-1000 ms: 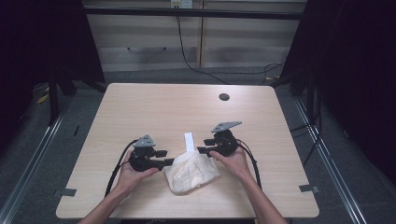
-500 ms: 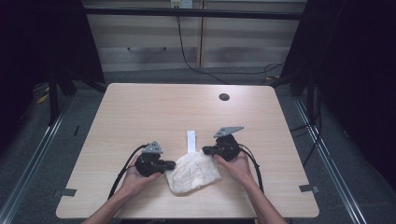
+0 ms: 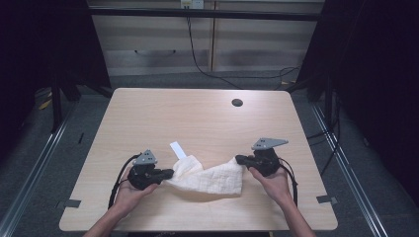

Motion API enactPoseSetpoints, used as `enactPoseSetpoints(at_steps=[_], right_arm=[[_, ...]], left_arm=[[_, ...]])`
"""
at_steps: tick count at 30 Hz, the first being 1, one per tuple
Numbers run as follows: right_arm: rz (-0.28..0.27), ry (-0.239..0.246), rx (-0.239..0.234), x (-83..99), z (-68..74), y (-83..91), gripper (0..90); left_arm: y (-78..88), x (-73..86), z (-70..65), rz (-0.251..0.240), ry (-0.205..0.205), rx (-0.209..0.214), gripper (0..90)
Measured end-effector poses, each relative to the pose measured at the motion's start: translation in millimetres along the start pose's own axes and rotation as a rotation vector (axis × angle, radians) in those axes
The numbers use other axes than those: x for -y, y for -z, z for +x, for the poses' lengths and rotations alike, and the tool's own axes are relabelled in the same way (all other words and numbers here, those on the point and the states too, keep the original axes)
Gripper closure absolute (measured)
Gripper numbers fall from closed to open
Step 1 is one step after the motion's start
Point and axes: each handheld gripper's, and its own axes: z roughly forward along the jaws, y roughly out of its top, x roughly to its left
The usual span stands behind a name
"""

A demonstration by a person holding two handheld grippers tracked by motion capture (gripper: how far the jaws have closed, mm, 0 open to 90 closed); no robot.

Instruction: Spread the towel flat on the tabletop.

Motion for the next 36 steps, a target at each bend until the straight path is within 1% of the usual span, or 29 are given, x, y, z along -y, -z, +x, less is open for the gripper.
enactPoseSetpoints(at_steps=[2, 3, 4, 5, 7, 8, 9, 12, 13, 14, 15, 16, 17, 18, 19, 20, 21, 22, 23, 24, 25, 26, 27, 28, 29, 30, 32, 33, 36], right_arm=[[-0.008, -0.002, 0.007, -1.4, -1.7, 2.9, 89.5], [-0.036, -0.006, 0.014, -7.3, -4.9, 8.4, 89.5], [-0.036, -0.006, 0.014, -7.3, -4.9, 8.4, 89.5], [-0.064, -0.005, 0.022, -15.0, -6.2, 12.4, 89.5], [-0.093, -0.002, 0.018, -21.9, -6.0, 15.5, 89.5], [-0.103, 0.003, 0.022, -25.2, -5.1, 17.4, 89.5], [-0.114, 0.004, 0.018, -27.7, -4.1, 18.6, 89.5], [-0.117, 0.013, 0.017, -28.7, -2.3, 18.9, 89.5], [-0.082, 0.019, 0.012, -23.0, 0.3, 14.8, 89.5], [-0.082, 0.019, 0.012, -23.0, 0.3, 14.8, 89.5], [-0.068, 0.021, 0.011, -19.7, 1.3, 12.7, 89.5], [-0.037, 0.02, 0.006, -9.4, 3.3, 7.6, 89.4], [-0.025, 0.015, 0.0, -4.1, 4.2, 5.5, 89.4], [-0.014, 0.013, 0.0, 1.0, 4.7, 3.9, 89.4], [0.002, 0.01, -0.001, 5.9, 5.2, 2.8, 89.4], [0.002, 0.01, -0.001, 5.9, 5.2, 2.8, 89.4], [0.029, 0.007, -0.001, 14.8, 5.5, 1.4, 89.2], [0.029, 0.007, -0.001, 14.8, 5.5, 1.4, 89.2], [0.048, 0.007, -0.003, 20.2, 5.7, 0.7, 89.1], [0.058, 0.006, -0.001, 23.2, 6.3, 0.1, 88.8], [0.058, 0.006, -0.001, 23.2, 6.3, 0.1, 88.8], [0.086, 0.006, -0.003, 30.6, 7.9, -2.1, 88.3], [0.095, 0.004, -0.002, 32.9, 8.4, -2.7, 88.0], [0.095, 0.004, -0.002, 32.9, 8.4, -2.7, 88.0], [0.112, 0.0, -0.003, 37.7, 8.7, -4.9, 87.2], [0.119, 0.0, 0.002, 38.9, 8.7, -5.6, 86.6], [0.122, -0.002, 0.002, 40.4, 8.1, -7.7, 85.3], [0.122, -0.002, 0.002, 40.4, 8.1, -7.7, 85.3], [0.133, -0.007, 0.005, 42.0, 5.7, -11.1, 83.0]], left_arm=[[3.0, -1.7, 0.2, -0.008, -0.005, -0.007, 87.7], [5.1, -3.3, 0.4, -0.017, 0.0, -0.01, 87.8], [7.0, -4.7, 1.2, -0.028, -0.002, -0.015, 87.8], [12.9, -7.4, 3.7, -0.048, 0.007, -0.022, 87.8], [19.5, -8.7, 5.1, -0.068, 0.016, -0.029, 87.8], [19.5, -8.7, 5.1, -0.068, 0.016, -0.029, 87.8], [25.4, -7.4, 4.3, -0.078, 0.012, -0.039, 87.8], [28.3, -2.7, 2.3, -0.071, 0.009, -0.037, 87.8], [27.6, 3.8, -0.3, -0.047, 0.004, -0.036, 87.8], [27.6, 3.8, -0.3, -0.047, 0.004, -0.036, 87.8], [26.6, 7.2, -1.8, -0.033, 0.008, -0.035, 87.8], [24.4, 13.2, -4.8, -0.007, 0.005, -0.029, 87.7], [24.4, 13.2, -4.8, -0.007, 0.005, -0.029, 87.7], [22.7, 18.4, -7.3, 0.018, -0.005, -0.022, 87.6], [22.7, 18.4, -7.3, 0.018, -0.005, -0.022, 87.5], [22.1, 20.8, -8.4, 0.025, -0.006, -0.02, 87.5], [20.9, 23.7, -9.7, 0.034, -0.006, -0.015, 87.1], [20.0, 25.1, -10.4, 0.04, -0.007, -0.015, 87.1], [17.7, 27.4, -11.8, 0.059, -0.004, -0.003, 86.3], [16.5, 27.8, -12.6, 0.065, -0.01, 0.001, 86.2], [16.5, 27.8, -12.6, 0.065, -0.01, 0.001, 85.4], [15.8, 27.8, -13.9, 0.069, -0.012, 0.0, 83.6], [16.2, 27.1, -14.4, 0.057, -0.011, 0.007, 81.7], [16.2, 27.1, -14.4, 0.057, -0.011, 0.007, 80.7], [17.5, 25.0, -13.6, 0.036, -0.001, 0.007, 79.1], [18.3, 23.5, -12.1, 0.026, 0.01, 0.011, 77.0], [18.6, 21.4, -10.2, 0.019, 0.015, 0.013, 75.7], [18.0, 19.0, -9.0, 0.006, 0.028, 0.008, 75.7], [15.1, 8.4, -4.2, -0.019, 0.027, -0.004, 74.1]])
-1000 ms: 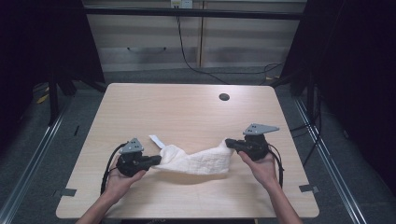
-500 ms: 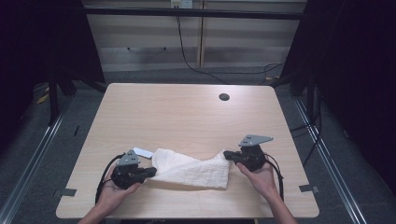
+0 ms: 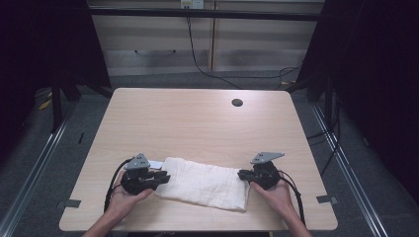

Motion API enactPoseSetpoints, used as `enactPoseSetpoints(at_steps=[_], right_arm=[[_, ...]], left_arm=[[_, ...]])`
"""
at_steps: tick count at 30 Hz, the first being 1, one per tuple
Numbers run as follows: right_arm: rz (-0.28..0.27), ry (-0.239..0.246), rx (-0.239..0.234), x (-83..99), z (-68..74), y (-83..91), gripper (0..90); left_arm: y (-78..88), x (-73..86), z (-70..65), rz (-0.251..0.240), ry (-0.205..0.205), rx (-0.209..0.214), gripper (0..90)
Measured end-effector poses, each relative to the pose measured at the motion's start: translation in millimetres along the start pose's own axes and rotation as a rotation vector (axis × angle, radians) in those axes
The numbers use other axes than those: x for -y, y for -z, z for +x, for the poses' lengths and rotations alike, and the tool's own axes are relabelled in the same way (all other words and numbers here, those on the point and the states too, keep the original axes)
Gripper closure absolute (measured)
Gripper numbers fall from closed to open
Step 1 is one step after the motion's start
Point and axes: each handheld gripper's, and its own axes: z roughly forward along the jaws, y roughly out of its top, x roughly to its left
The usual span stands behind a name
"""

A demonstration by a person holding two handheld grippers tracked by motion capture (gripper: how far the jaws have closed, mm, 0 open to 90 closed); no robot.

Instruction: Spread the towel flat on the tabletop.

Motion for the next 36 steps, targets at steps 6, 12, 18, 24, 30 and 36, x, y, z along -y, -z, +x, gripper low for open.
enactPoseSetpoints(at_steps=[6, 12, 18, 24, 30, 36], right_arm=[[0.011, 0.001, 0.006, -0.3, -2.9, -9.1, 78.8], [-0.043, -0.015, 0.037, -3.1, -7.9, 8.5, 71.4], [-0.096, -0.06, 0.057, -7.7, -21.2, 19.2, 72.1], [-0.041, -0.037, 0.021, -11.3, -18.8, -2.9, 69.5], [-0.006, -0.042, 0.041, -9.3, -20.5, -12.5, 63.3], [0.005, -0.022, 0.028, -8.5, -16.4, -18.8, 78.1]], left_arm=[[-22.9, -11.2, 7.5, 0.016, -0.007, -0.022, 74.3], [-30.4, -1.2, 10.9, 0.079, -0.022, -0.026, 76.6], [-32.2, 3.1, 13.1, 0.094, -0.026, -0.034, 77.1], [-31.6, 6.3, 13.2, 0.087, -0.023, -0.037, 76.8], [-28.3, 9.8, 12.9, 0.083, -0.029, -0.043, 75.5], [-25.7, 9.6, 7.3, 0.107, -0.037, -0.046, 73.3]])
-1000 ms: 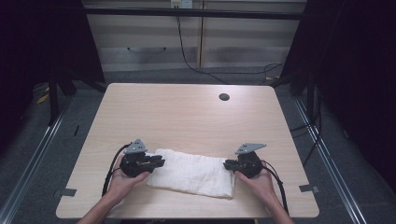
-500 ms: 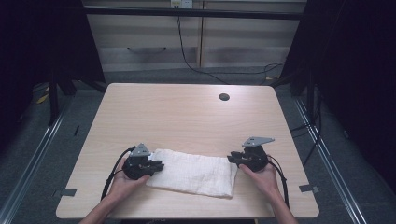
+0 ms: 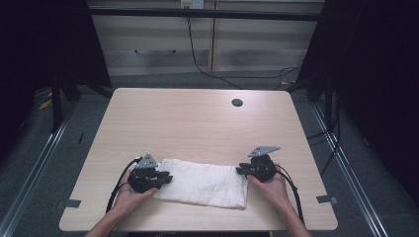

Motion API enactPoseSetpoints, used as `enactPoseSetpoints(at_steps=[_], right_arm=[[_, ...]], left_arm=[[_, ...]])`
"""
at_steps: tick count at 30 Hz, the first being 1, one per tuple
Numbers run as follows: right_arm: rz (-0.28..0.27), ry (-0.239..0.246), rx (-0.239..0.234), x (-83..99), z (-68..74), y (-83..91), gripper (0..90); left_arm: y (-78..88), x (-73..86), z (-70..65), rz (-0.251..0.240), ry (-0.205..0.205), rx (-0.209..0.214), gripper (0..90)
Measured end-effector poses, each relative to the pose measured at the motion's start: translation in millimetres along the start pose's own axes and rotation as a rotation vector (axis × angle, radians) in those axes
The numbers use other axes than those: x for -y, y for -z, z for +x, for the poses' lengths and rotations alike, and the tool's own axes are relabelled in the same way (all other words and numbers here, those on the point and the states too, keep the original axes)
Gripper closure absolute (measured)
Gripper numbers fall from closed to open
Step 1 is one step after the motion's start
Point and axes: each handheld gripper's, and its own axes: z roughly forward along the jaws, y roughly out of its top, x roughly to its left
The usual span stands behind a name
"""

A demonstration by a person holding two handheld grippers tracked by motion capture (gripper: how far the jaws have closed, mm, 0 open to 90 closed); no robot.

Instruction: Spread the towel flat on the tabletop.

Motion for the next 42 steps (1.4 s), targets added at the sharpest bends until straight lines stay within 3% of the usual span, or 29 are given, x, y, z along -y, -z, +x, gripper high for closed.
enactPoseSetpoints(at_steps=[2, 6, 10, 14, 16, 19, 25, 28, 30, 31, 34, 42], right_arm=[[0.001, -0.002, 0.01, -1.3, 1.6, 0.6, 85.3], [-0.019, -0.004, 0.005, -3.9, 0.1, 2.2, 87.4], [-0.036, -0.006, 0.009, -8.3, -1.5, 6.2, 87.6], [-0.049, -0.008, 0.007, -11.3, -3.4, 7.1, 87.6], [-0.047, -0.01, 0.004, -10.4, -3.5, 6.6, 87.6], [-0.049, -0.015, 0.003, -9.7, -4.3, 6.1, 87.6], [-0.053, -0.016, -0.005, -9.0, -4.0, 4.8, 87.6], [-0.049, -0.022, -0.006, -8.3, -4.0, 4.1, 87.6], [-0.051, -0.023, -0.008, -8.0, -4.7, 4.2, 87.6], [-0.051, -0.025, -0.015, -7.5, -4.9, 3.9, 87.6], [-0.045, -0.023, -0.014, -6.8, -4.9, 3.1, 87.6], [-0.051, -0.03, -0.024, -7.2, -4.0, 3.5, 87.6]], left_arm=[[2.5, 0.2, -2.3, 0.002, -0.006, 0.006, 72.7], [12.1, -4.1, 0.9, -0.042, 0.002, 0.011, 70.7], [18.3, -13.5, 19.7, -0.076, 0.048, -0.019, 70.5], [12.0, -20.2, 38.3, -0.068, 0.095, -0.042, 67.3], [6.2, -21.5, 47.9, -0.076, 0.153, -0.03, 66.4], [-2.4, -23.0, 50.5, -0.042, 0.115, -0.059, 63.6], [-8.9, -19.7, 50.6, -0.009, 0.086, -0.051, 60.9], [-10.1, -18.6, 48.7, 0.002, 0.056, -0.055, 61.9], [-9.5, -17.5, 47.0, 0.006, 0.035, -0.059, 67.6], [-9.7, -16.8, 46.3, 0.0, 0.033, -0.058, 74.7], [-9.0, -16.1, 45.5, 0.008, 0.023, -0.044, 80.5], [-4.5, -16.3, 45.0, -0.014, 0.047, -0.026, 84.5]])
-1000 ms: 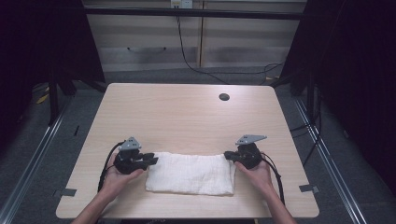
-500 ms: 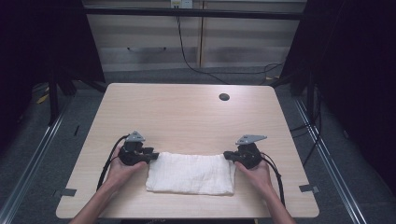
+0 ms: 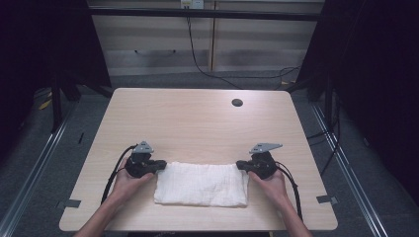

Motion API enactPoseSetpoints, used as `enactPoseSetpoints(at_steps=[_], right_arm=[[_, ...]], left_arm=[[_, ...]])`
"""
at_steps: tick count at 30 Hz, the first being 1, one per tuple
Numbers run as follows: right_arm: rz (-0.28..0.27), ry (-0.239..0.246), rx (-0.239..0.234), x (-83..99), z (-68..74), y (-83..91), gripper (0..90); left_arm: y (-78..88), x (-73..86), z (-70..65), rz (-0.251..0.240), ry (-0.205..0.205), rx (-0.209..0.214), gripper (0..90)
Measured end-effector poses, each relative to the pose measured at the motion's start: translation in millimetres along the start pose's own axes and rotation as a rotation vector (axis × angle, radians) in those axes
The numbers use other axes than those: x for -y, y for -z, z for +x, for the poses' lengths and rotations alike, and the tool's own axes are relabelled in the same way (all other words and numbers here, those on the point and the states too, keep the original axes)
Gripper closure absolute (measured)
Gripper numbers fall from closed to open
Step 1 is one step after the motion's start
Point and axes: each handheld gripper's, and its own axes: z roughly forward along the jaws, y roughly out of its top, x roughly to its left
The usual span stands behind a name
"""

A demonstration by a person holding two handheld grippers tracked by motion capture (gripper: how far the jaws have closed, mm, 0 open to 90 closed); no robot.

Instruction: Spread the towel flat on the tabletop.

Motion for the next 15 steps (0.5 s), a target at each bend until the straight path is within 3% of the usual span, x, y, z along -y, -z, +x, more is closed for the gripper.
enactPoseSetpoints(at_steps=[5, 15], right_arm=[[-0.051, -0.02, -0.02, -4.2, 1.2, 9.6, 87.7], [-0.088, -0.016, -0.024, -10.8, 2.0, 23.1, 87.8]], left_arm=[[9.3, -1.1, 0.2, -0.042, 0.019, 0.009, 84.7], [26.5, -8.4, -3.8, -0.116, 0.023, 0.016, 84.8]])
